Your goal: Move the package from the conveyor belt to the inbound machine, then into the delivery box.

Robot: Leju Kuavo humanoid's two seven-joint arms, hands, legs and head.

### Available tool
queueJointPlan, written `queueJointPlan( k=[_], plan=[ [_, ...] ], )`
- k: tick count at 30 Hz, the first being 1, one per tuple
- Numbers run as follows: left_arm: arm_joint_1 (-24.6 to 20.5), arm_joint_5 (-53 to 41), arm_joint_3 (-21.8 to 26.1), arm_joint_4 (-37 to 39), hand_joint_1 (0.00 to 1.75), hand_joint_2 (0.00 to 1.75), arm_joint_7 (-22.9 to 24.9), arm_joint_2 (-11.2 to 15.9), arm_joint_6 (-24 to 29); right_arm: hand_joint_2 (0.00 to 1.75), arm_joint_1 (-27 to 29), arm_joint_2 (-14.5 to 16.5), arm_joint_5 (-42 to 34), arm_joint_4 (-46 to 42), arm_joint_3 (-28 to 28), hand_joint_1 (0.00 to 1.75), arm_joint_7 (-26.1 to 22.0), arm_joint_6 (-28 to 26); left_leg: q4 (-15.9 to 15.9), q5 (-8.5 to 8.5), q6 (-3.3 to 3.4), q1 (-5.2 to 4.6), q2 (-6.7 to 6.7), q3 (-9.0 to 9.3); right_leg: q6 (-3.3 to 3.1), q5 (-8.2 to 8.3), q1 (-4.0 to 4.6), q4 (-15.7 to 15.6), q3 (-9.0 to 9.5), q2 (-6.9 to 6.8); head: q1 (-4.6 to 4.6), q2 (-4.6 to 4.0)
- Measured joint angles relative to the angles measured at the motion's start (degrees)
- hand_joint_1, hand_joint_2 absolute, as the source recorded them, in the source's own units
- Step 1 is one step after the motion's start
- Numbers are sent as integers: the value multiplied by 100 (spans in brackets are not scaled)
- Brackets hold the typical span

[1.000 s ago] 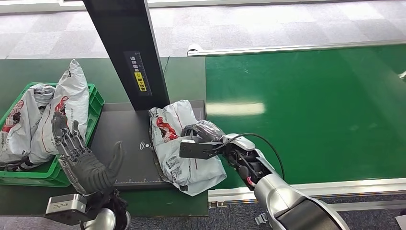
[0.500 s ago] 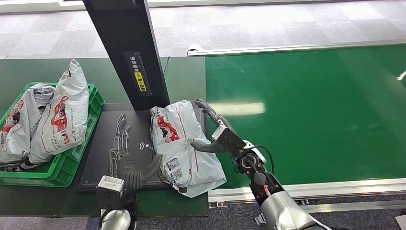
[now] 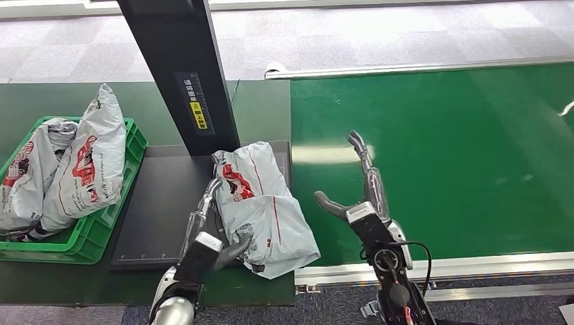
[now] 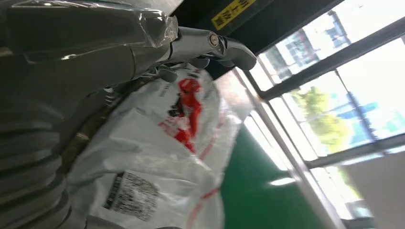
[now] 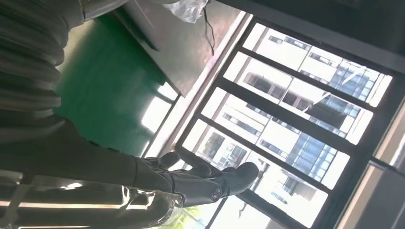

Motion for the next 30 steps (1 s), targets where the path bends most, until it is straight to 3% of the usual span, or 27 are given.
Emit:
queueJointPlan(
  k=[5, 9, 12, 16, 30],
  plan=[
    [-561, -1904, -97, 934, 0, 175, 1227, -121, 504, 175, 397, 39, 77, -378, -184, 0, 104, 142, 0, 1, 1, 0, 0, 1, 0, 1, 0, 0, 2, 0, 1, 0],
    [-1073, -3499, -250, 1712, 0, 175, 2272, -174, 556, 175, 527, 115, 170, -473, -202, 0, 151, 156, 0, 3, 1, 0, 1, 4, 0, 2, 0, 0, 5, 1, -1, 0],
    [-1393, -4114, -335, 2188, 0, 175, 2616, -236, 463, 175, 555, 157, 219, -495, -215, 0, 210, 151, 0, 4, 1, 0, -2, 7, 0, 2, 0, 1, 11, 0, 0, 0],
    [-1648, -4257, -340, 2629, 175, 175, 2494, -337, 410, 175, 556, 196, 285, -495, -271, 0, 260, 144, 0, 3, 2, 0, -8, 16, 0, 1, 0, 0, 24, -2, 1, 0],
    [-1680, -3769, -173, 2865, 175, 175, 1387, -408, 1133, 175, 774, 262, 339, -587, -636, 0, 326, 216, 0, 4, 3, -1, -7, 14, 1, 1, -1, 0, 18, -2, 0, 0]
  ],
)
